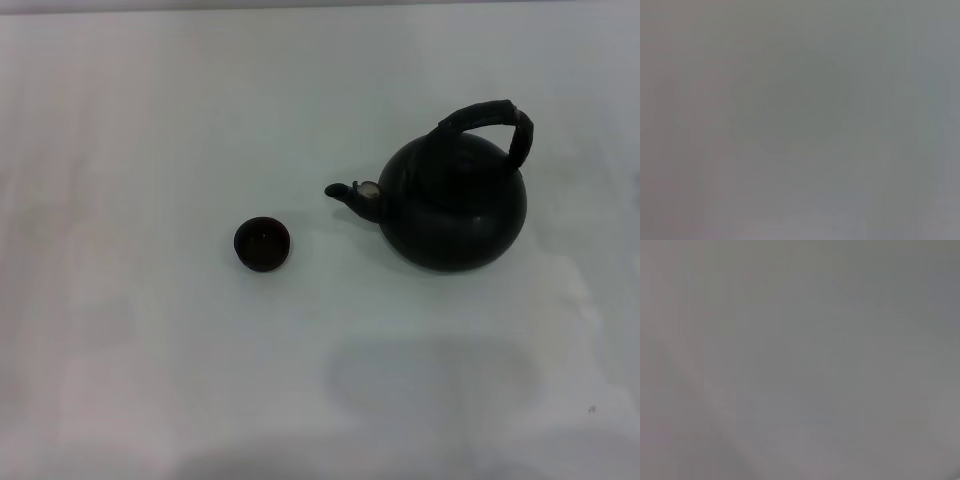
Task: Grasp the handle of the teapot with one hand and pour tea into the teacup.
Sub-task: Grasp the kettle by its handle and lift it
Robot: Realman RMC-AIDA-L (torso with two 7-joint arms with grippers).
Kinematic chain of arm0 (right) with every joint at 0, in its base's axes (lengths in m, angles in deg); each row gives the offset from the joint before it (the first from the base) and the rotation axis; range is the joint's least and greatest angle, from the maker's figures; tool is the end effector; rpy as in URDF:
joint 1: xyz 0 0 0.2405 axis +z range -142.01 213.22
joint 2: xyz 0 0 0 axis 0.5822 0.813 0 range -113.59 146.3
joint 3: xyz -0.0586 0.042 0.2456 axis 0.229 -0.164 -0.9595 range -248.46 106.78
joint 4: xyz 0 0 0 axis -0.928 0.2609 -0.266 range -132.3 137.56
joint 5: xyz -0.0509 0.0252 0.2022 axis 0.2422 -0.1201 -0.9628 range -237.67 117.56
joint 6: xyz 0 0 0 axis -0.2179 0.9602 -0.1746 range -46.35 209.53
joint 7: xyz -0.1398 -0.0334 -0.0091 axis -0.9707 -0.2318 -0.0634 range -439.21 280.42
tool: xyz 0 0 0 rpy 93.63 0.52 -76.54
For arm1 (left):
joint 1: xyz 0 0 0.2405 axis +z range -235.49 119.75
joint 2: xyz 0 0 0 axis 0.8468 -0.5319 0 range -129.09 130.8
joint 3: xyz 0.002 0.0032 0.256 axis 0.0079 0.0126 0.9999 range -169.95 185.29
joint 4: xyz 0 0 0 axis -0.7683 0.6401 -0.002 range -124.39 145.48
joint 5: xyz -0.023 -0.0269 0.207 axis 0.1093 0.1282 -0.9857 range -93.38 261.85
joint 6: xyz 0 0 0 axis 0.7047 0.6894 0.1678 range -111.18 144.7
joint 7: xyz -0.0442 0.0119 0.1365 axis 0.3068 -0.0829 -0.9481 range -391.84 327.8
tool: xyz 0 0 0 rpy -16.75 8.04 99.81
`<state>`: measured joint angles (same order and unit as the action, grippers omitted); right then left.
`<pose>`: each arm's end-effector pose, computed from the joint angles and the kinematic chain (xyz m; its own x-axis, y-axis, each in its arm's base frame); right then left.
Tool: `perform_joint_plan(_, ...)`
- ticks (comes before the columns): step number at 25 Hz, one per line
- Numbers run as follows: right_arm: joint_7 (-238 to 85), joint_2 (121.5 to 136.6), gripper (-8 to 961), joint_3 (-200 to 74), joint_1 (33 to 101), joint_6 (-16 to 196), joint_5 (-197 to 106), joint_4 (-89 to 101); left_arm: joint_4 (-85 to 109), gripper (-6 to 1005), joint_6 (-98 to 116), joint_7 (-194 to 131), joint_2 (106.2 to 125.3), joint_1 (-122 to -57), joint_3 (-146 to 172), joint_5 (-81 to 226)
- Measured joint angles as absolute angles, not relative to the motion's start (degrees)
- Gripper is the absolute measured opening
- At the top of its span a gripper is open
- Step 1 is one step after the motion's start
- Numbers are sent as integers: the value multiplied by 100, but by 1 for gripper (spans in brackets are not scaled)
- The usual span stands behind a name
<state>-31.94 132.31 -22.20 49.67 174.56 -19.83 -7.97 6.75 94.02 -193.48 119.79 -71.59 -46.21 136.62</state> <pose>0.3769 0.2124 0.0118 0.1708 0.0038 -0.9853 -0.9728 -0.1584 -0.1692 -0.3970 0.2489 0.0289 0.6043 -0.0832 0.7924 0.7949 0.1299 -0.5926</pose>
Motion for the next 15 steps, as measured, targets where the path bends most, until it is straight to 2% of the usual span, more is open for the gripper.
perform_joint_plan(15, -3333, 13142, 789, -1528, 4826, 17897, -428, -66, 720, 862, 9355, -19348, 11968, -7202, -4597, 13647)
